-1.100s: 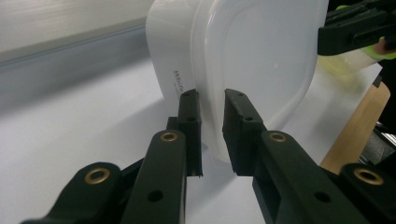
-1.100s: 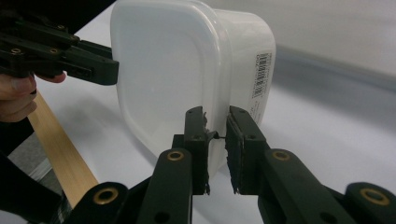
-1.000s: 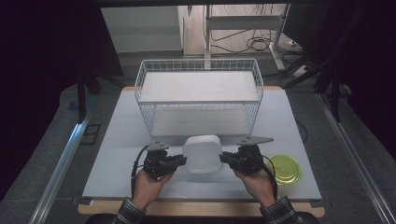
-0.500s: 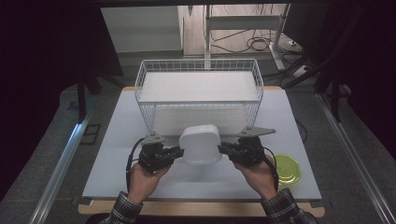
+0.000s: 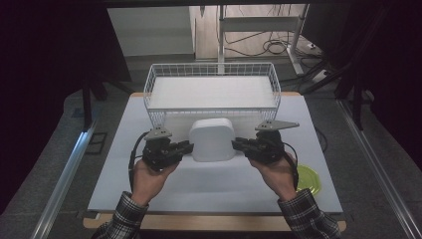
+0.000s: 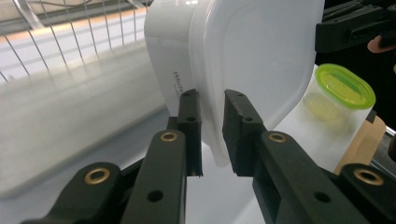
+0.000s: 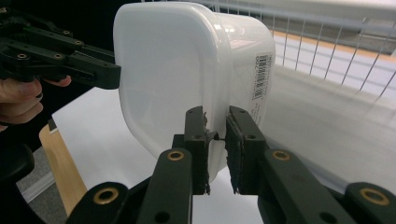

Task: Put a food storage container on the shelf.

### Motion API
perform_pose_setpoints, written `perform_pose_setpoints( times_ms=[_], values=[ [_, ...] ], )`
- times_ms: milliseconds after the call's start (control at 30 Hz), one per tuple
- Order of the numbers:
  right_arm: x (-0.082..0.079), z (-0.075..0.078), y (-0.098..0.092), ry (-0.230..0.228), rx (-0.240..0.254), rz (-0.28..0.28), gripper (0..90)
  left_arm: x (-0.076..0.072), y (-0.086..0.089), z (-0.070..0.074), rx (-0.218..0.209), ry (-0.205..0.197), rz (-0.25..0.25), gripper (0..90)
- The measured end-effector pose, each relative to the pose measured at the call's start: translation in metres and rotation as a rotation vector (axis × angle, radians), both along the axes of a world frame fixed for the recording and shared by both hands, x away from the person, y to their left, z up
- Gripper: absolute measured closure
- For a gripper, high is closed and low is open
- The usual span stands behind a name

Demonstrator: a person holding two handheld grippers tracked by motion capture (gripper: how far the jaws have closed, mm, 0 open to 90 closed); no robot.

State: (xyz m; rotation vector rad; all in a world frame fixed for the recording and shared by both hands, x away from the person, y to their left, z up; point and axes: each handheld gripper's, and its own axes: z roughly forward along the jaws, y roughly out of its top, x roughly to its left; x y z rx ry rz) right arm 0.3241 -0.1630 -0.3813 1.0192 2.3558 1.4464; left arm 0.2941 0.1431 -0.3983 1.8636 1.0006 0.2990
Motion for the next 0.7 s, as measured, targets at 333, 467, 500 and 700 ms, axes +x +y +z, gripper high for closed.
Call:
perform_pose_setpoints(
  times_ms=[333,467,500,700],
  values=[
    [0.009,0.023,0.005,-0.032,0.010,-0.002,78.6,0.008,0.005,0.030,0.008,-0.046,0.008,78.2],
    [0.016,0.038,0.009,-0.051,0.011,-0.004,78.4,0.014,0.008,0.044,0.001,-0.060,0.019,78.3],
    [0.017,0.041,0.010,-0.055,0.013,-0.005,78.4,0.016,0.009,0.047,-0.001,-0.062,0.020,78.3],
    [0.026,0.056,0.016,-0.070,0.014,-0.008,78.4,0.025,0.015,0.061,-0.012,-0.067,0.025,78.3]
  ],
)
